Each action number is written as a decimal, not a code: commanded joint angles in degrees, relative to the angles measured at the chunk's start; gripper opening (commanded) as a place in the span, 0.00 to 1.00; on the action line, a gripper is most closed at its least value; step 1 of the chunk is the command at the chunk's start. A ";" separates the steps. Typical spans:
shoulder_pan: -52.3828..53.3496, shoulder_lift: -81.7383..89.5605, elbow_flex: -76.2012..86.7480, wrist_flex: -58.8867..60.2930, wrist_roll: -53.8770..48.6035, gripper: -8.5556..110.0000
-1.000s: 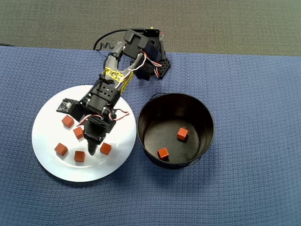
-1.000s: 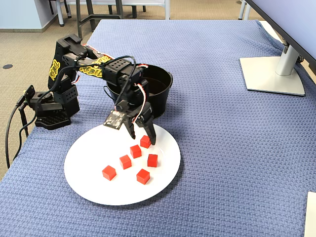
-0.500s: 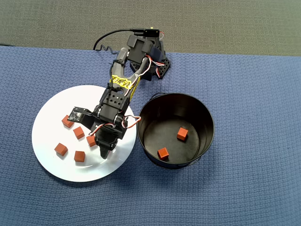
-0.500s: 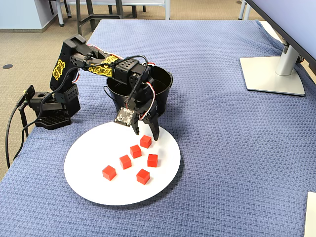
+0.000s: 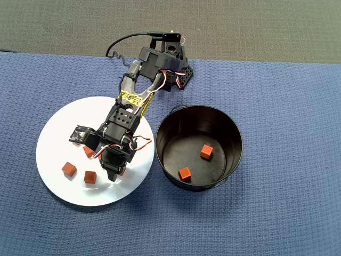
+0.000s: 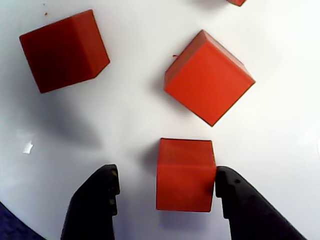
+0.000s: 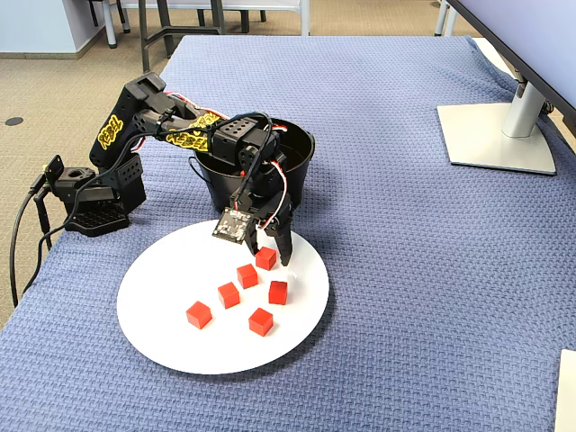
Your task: Pick up the red cubes from the white plate and place them in the black recipient
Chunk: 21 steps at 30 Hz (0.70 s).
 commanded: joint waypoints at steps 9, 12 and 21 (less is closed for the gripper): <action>0.70 0.88 -3.25 0.70 -1.49 0.07; 0.97 8.09 2.81 -1.58 -1.32 0.07; 1.85 35.24 13.80 -0.35 0.88 0.07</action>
